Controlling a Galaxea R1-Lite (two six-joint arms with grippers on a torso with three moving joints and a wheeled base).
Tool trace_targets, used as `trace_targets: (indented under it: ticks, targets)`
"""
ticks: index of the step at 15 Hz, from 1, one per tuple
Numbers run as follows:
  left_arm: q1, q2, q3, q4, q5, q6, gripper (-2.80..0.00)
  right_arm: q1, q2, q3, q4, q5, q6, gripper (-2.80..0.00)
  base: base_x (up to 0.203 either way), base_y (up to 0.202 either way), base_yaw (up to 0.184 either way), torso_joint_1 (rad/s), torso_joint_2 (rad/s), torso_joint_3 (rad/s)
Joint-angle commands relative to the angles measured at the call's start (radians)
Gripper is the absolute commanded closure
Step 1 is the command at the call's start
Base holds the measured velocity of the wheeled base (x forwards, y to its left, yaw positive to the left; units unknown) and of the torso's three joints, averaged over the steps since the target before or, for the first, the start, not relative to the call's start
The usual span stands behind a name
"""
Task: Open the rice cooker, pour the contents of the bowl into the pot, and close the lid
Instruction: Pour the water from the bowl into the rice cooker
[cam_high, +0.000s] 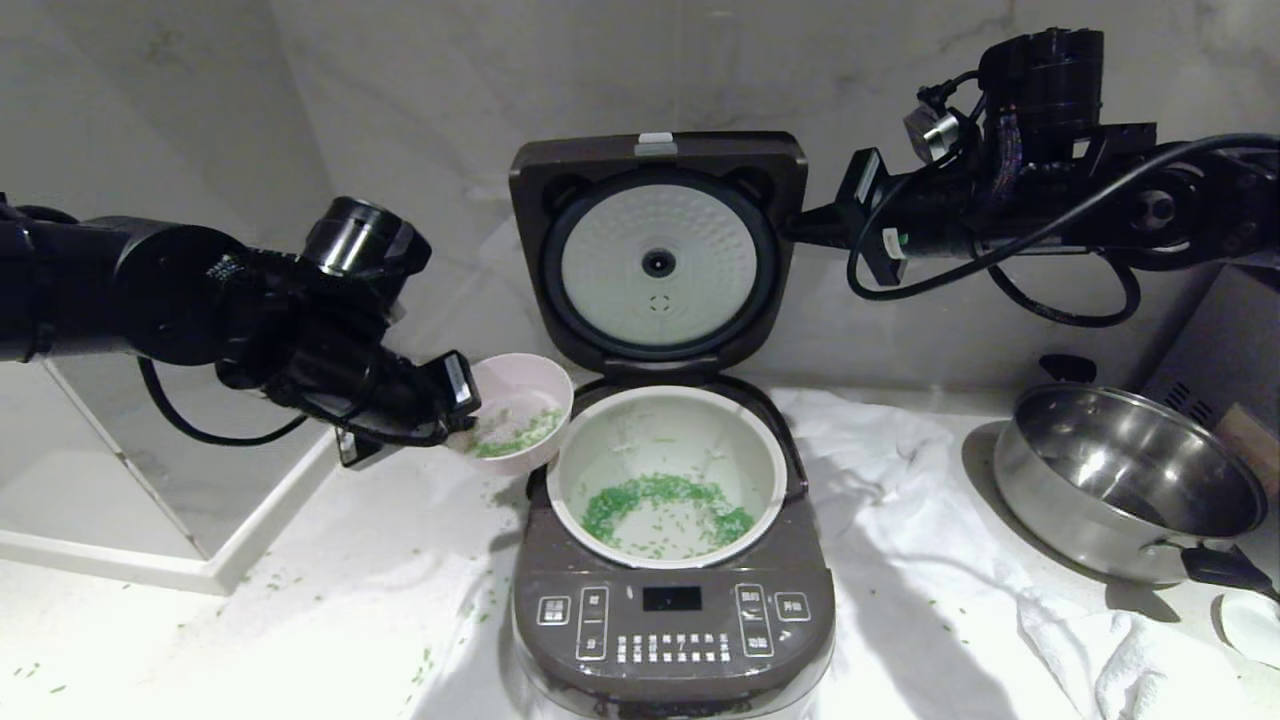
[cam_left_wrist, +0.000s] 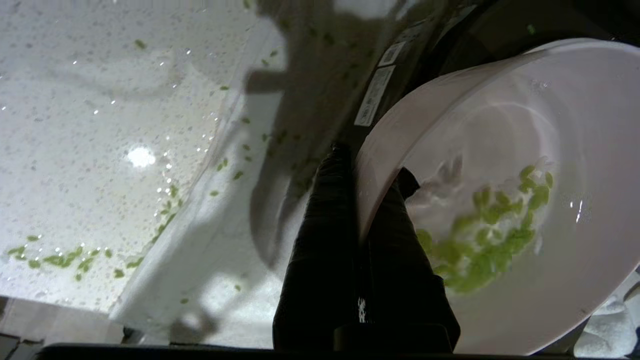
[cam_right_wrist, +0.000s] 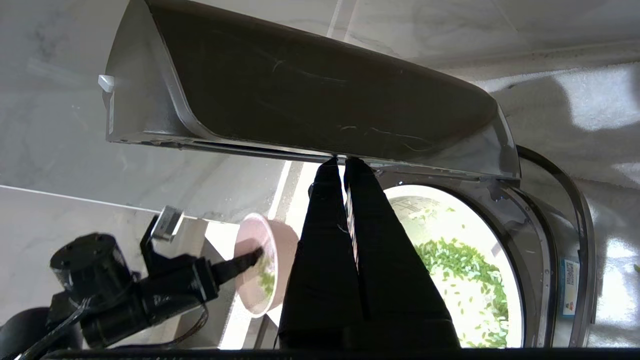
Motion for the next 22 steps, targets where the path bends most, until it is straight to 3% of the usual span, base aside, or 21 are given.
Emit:
trace_targets:
  ticks: [1, 9, 14, 18, 22]
  targets:
    - [-0.035, 0.054, -0.041, 0.000, 0.000, -0.004, 0.00, 0.002, -0.002, -0.001, 0.000, 0.005, 0.006, 0.00, 0.000, 0.000, 0.000, 0.000, 0.00, 0.000]
    - [-0.146, 0.193, -0.159, 0.000, 0.018, 0.000, 0.00, 0.007, 0.012, 0.001, 0.000, 0.005, 0.008, 0.00, 0.000, 0.000, 0.000, 0.000, 0.00, 0.000]
    - [-0.209, 0.282, -0.214, -0.028, 0.139, 0.012, 0.00, 0.009, 0.025, 0.000, 0.000, 0.005, 0.009, 0.00, 0.000, 0.000, 0.000, 0.000, 0.00, 0.000]
    - [-0.217, 0.301, -0.216, -0.129, 0.209, 0.065, 0.00, 0.007, 0.027, -0.012, 0.000, 0.005, 0.013, 0.00, 0.000, 0.000, 0.000, 0.000, 0.00, 0.000]
    - [-0.224, 0.300, -0.212, -0.151, 0.278, 0.073, 0.00, 0.007, 0.024, -0.013, -0.002, 0.007, 0.023, 0.00, 0.000, 0.000, 0.000, 0.000, 0.00, 0.000]
